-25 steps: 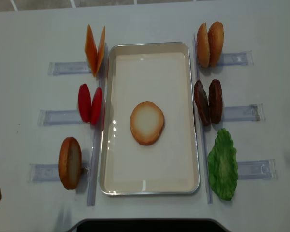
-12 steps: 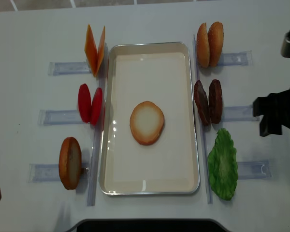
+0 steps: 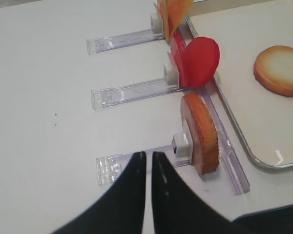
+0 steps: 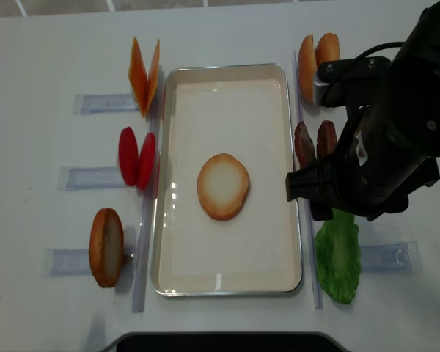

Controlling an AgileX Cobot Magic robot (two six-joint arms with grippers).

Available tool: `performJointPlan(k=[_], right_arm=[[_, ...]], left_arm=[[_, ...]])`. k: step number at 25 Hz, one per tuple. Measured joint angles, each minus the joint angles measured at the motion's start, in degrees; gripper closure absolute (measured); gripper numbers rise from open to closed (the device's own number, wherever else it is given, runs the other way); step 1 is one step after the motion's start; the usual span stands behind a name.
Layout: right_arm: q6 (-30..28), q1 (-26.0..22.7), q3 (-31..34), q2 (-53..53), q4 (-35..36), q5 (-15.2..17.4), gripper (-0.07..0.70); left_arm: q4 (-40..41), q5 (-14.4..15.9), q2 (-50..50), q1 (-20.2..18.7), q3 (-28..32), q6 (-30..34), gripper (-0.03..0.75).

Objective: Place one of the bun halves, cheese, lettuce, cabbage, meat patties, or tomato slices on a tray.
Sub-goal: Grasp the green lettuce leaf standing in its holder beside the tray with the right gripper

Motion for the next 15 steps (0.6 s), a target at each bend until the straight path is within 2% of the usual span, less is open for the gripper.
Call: performJointPlan(k=[11,15], right_arm=[[0.6,0.8,0.3,1.0,-2.5,0.0,0.165],[0.6,0.8,4.2,1.0,-1.8,-0.1,0.165]], left_arm=[[0.0,0.0,0.0,0.0,0.0,0.0,0.716],[0.0,0.0,0.0,0.0,0.0,0.0,0.716]])
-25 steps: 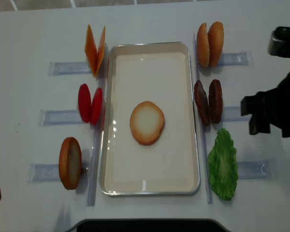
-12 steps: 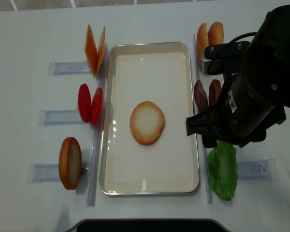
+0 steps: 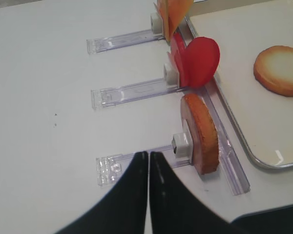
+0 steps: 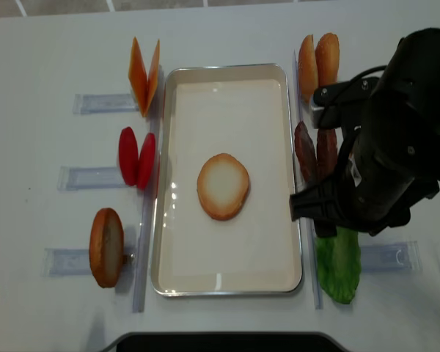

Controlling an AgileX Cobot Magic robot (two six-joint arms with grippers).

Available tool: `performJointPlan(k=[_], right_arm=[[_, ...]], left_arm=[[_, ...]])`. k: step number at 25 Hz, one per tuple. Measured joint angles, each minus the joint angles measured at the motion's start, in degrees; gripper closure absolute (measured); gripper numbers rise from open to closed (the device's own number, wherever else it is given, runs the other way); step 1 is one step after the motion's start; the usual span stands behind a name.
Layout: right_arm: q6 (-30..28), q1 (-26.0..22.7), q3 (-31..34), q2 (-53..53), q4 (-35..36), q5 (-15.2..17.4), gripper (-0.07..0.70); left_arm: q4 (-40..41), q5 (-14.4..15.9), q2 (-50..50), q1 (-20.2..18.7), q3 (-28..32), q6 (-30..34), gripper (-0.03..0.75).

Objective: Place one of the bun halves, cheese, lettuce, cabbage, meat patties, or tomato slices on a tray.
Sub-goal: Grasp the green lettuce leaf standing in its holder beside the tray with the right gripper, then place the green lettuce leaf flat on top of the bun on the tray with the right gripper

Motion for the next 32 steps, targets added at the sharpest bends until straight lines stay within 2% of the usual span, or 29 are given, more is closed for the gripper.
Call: performJointPlan(k=[5,8,10,12,15,16,19,22,25,32], right_arm=[[0.4,0.0,2.1,0.0,0.6,-0.2,0.179],[0.5,0.1,2.1,0.0,1.4,-0.4,0.235],[0.6,0.2,2.1,0.0,1.5,-1.4,0.296],[0.6,0.2,2.1,0.0,1.5,-2.3,0.39],[0.3,0.2,2.1,0.0,1.5,-3.7,0.58],[0.0,0.2,2.1,0.0,1.5,-3.9,0.595],[-0.7,0.2,1.9,0.0,1.8,-3.7,0.595],[-2.0,0.2,-0.2,0.0,2.8,-2.0,0.595],[-3.3,0.2,-4.3,0.0,2.9,-0.1,0.595],[-4.7,0.2,-14.4,0.0,2.1,0.1,0.595]], left_arm=[[0.0,0.0,0.0,0.0,0.0,0.0,0.716],[0.0,0.0,0.0,0.0,0.0,0.0,0.716],[0.0,0.0,0.0,0.0,0.0,0.0,0.716],[0.0,0.0,0.0,0.0,0.0,0.0,0.716],[0.0,0.0,0.0,0.0,0.0,0.0,0.716],[0.0,0.0,0.0,0.0,0.0,0.0,0.716],[0.0,0.0,0.0,0.0,0.0,0.0,0.716],[0.0,0.0,0.0,0.0,0.0,0.0,0.716],[0.0,0.0,0.0,0.0,0.0,0.0,0.716],[0.0,0.0,0.0,0.0,0.0,0.0,0.716]])
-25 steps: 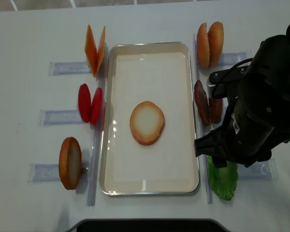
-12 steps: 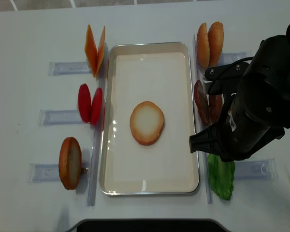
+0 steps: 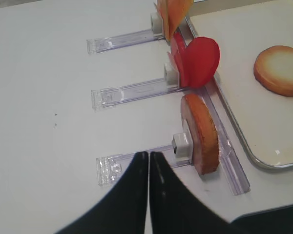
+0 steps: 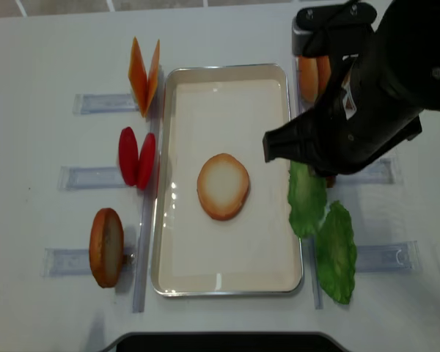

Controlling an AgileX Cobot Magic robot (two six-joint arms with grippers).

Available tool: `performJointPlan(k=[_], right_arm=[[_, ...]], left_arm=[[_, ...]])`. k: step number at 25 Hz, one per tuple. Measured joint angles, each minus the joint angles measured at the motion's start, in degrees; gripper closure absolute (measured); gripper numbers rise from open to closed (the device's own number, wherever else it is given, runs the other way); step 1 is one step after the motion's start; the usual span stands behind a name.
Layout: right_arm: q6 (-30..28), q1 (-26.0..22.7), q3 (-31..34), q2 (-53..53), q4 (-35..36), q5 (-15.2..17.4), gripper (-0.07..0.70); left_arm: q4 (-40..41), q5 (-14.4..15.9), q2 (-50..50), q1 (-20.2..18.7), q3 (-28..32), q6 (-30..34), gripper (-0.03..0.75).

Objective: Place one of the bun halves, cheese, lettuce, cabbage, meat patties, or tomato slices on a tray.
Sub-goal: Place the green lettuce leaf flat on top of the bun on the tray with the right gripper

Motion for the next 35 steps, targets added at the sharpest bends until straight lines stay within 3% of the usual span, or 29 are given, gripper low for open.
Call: performJointPlan(k=[3,5,12,15,27,35], right_arm=[[-0.2,0.0,-0.7,0.0,0.4,-0.1,0.595],[-0.8,0.0,-0.7,0.0,1.7,-1.8,0.595],[-5.9,0.0,-0.7,0.1,11.3,-18.0,0.595],[-7.4,0.0,-0.7,0.8,13.9,-21.7,0.595],[-19.5,0.0,-0.7,11.0,28.6,-28.2,0.595],[-24.4,0.0,-0.7,15.9,31.6,-31.8,0.595]], left_arm=[[0.0,0.0,0.0,0.0,0.0,0.0,0.716],[0.0,0.0,0.0,0.0,0.0,0.0,0.716],[0.0,0.0,0.0,0.0,0.0,0.0,0.716],[0.0,0.0,0.0,0.0,0.0,0.0,0.716],[0.0,0.0,0.0,0.0,0.0,0.0,0.716],[0.0,0.0,0.0,0.0,0.0,0.0,0.716]])
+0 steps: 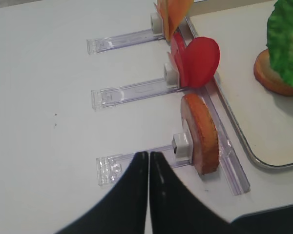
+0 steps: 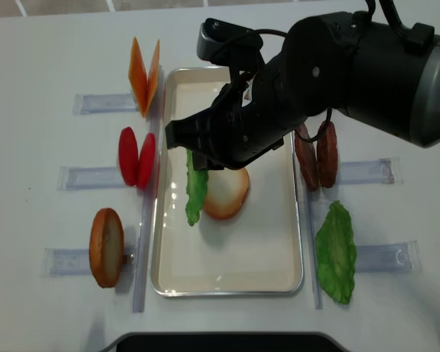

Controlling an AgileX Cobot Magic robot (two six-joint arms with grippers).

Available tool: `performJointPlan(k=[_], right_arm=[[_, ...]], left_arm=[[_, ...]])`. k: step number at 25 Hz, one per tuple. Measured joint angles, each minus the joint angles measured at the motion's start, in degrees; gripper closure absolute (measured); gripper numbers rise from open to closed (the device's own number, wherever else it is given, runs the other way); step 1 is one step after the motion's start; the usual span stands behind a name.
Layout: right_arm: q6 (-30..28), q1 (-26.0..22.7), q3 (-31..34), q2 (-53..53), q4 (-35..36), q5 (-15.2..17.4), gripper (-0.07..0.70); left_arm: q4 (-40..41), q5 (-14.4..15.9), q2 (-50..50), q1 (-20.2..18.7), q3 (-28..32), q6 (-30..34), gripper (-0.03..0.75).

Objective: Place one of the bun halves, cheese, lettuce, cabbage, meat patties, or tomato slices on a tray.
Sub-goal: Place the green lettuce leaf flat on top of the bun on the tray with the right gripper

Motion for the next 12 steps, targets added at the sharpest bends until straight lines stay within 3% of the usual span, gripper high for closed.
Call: performJointPlan(k=[12], right_arm=[[-7.2,-4.0,0.0,3.1,5.3,-2.0,0.595]], left_arm=[[0.0,0.0,0.0,0.0,0.0,0.0,0.716]])
